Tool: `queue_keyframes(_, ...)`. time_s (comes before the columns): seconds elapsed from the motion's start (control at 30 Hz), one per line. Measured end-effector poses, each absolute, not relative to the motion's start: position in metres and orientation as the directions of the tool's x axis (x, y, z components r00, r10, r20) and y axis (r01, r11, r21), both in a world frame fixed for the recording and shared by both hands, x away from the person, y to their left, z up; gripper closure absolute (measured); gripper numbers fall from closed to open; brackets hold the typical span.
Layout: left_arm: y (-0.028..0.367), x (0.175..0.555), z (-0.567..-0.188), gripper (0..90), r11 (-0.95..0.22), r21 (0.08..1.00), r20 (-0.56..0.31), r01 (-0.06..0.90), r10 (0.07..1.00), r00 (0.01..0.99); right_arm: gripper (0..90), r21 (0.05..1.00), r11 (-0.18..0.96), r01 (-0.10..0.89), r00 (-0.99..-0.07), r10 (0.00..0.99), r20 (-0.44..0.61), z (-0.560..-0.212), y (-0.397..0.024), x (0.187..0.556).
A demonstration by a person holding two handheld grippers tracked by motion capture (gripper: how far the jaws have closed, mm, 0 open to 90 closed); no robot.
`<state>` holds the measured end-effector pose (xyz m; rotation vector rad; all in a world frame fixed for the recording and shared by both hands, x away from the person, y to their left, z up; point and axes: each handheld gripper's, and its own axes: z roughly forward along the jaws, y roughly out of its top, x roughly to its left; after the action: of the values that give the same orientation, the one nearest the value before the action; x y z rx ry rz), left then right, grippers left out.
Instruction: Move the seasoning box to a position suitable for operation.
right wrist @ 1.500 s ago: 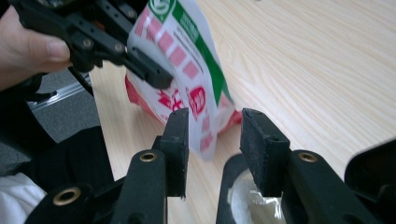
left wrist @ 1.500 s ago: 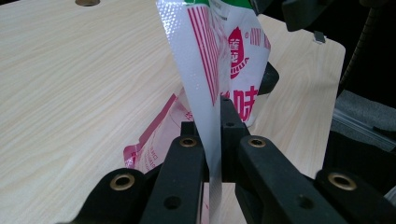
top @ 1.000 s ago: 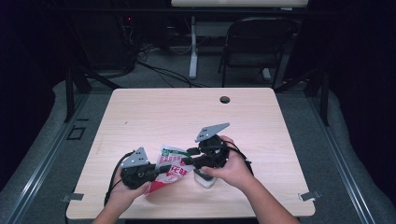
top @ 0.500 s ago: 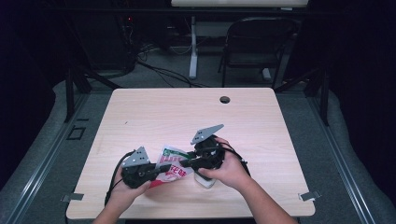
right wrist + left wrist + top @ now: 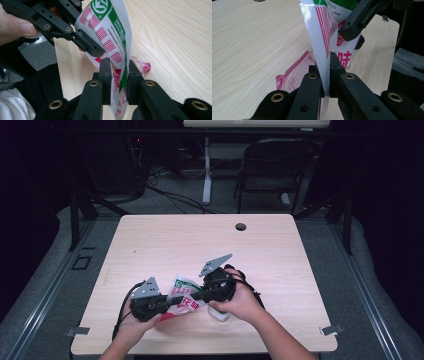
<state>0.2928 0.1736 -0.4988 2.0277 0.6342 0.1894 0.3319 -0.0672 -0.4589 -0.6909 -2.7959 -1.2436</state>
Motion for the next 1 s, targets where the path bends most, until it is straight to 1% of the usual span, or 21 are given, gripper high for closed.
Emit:
queue_keyframes(0.1, 0.174, 0.293, -0.499, 90.0, -0.394, 0.846, -0.126, 0.358, 0.505, 0.854, 82.2, 0.706, 0.587, 0.397, -0.902, 0.393, 0.180, -0.460, -0.067, 0.332)
queue_keyframes(0.17, 0.175, 0.294, -0.500, 90.0, -0.389, 0.848, -0.129, 0.361, 0.509, 0.851, 87.9, 0.696, 0.600, 0.394, -0.905, 0.386, 0.178, -0.459, -0.068, 0.333)
queue_keyframes(0.2, 0.176, 0.294, -0.500, 90.0, -0.388, 0.847, -0.131, 0.362, 0.508, 0.851, 89.8, 0.702, 0.588, 0.402, -0.902, 0.388, 0.192, -0.460, -0.068, 0.333)
queue_keyframes(0.33, 0.177, 0.294, -0.500, 90.0, -0.390, 0.844, -0.130, 0.367, 0.516, 0.847, 90.0, 0.703, 0.594, 0.391, -0.910, 0.364, 0.198, -0.460, -0.067, 0.334)
queue_keyframes(0.4, 0.179, 0.294, -0.500, 89.0, -0.369, 0.854, -0.142, 0.367, 0.512, 0.847, 90.0, 0.706, 0.597, 0.380, -0.914, 0.360, 0.188, -0.460, -0.067, 0.334)
queue_keyframes(0.5, 0.181, 0.294, -0.499, 84.5, -0.366, 0.859, -0.132, 0.359, 0.520, 0.844, 90.0, 0.711, 0.596, 0.374, -0.917, 0.353, 0.186, -0.460, -0.065, 0.334)
queue_keyframes(0.53, 0.181, 0.294, -0.500, 82.0, -0.361, 0.862, -0.130, 0.356, 0.522, 0.843, 90.0, 0.706, 0.606, 0.365, -0.920, 0.349, 0.176, -0.459, -0.064, 0.335)
queue_keyframes(0.63, 0.185, 0.294, -0.500, 72.6, -0.335, 0.871, -0.141, 0.361, 0.533, 0.834, 90.0, 0.721, 0.589, 0.366, -0.918, 0.355, 0.177, -0.459, -0.062, 0.334)
queue_keyframes(0.73, 0.190, 0.295, -0.502, 67.1, -0.320, 0.875, -0.147, 0.364, 0.542, 0.828, 90.0, 0.728, 0.581, 0.364, -0.918, 0.357, 0.173, -0.457, -0.061, 0.335)
queue_keyframes(0.8, 0.192, 0.295, -0.503, 65.7, -0.325, 0.876, -0.130, 0.355, 0.551, 0.824, 90.0, 0.731, 0.582, 0.357, -0.920, 0.356, 0.166, -0.455, -0.058, 0.336)
queue_keyframes(1.0, 0.202, 0.294, -0.504, 62.0, -0.315, 0.881, -0.123, 0.353, 0.568, 0.814, 90.0, 0.739, 0.592, 0.321, -0.931, 0.340, 0.132, -0.447, -0.049, 0.337)
